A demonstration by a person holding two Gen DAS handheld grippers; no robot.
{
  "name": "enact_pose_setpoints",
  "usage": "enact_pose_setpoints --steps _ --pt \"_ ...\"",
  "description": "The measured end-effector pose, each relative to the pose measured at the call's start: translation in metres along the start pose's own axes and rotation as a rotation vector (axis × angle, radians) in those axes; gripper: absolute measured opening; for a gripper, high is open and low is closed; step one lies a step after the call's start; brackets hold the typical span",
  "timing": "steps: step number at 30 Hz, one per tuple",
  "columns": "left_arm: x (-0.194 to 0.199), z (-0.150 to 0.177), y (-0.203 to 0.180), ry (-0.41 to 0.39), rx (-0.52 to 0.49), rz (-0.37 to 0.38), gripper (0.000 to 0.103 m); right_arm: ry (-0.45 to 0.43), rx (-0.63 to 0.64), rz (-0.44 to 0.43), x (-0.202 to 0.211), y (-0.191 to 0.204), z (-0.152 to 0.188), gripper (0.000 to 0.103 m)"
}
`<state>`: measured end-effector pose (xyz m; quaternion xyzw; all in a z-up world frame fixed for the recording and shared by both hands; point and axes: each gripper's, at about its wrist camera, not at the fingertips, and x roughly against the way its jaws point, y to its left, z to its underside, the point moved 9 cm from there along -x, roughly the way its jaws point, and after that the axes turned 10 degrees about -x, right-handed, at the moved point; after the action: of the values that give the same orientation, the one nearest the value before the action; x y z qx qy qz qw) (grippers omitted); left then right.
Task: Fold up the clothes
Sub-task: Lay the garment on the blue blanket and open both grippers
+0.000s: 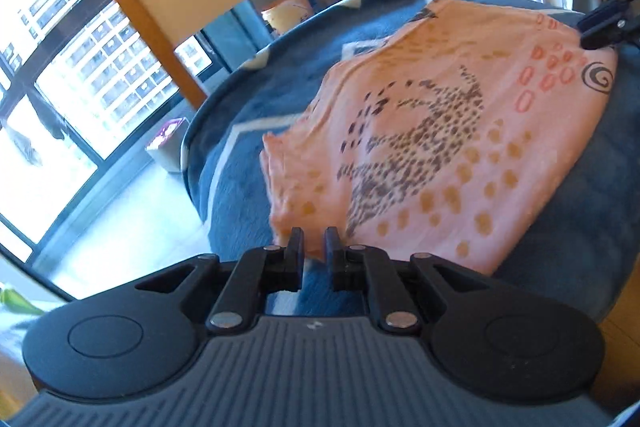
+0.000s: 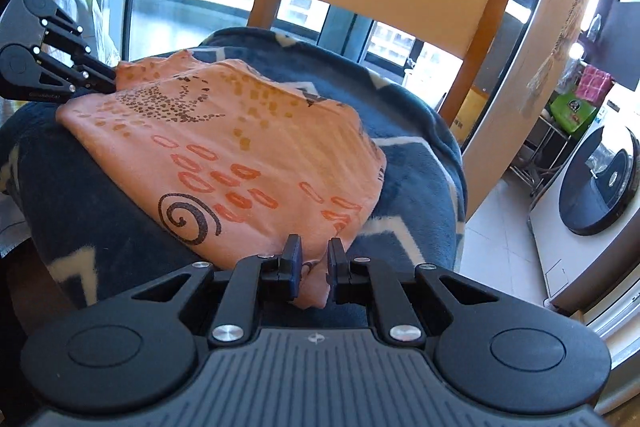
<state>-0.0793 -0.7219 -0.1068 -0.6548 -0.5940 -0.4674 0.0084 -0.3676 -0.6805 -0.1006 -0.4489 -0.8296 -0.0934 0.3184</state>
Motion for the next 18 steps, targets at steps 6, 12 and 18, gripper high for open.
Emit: enact_pose_setpoints --steps 6,12,18 --pt "0.008 -0.018 0.021 -0.085 0.073 -0.018 0.009 -0.066 -0.037 -0.010 0.000 -0.005 -0.028 0.012" --pt "-0.035 -0.027 0.013 -0.054 0.043 0.027 0.009 -0.007 0.040 -0.036 -0.037 0.007 -0.031 0.013" --pt "-0.040 -0.011 0.026 -0.040 0.079 -0.018 0.009 -0.010 -0.013 -0.019 -0.036 -0.005 -0.033 0.016"
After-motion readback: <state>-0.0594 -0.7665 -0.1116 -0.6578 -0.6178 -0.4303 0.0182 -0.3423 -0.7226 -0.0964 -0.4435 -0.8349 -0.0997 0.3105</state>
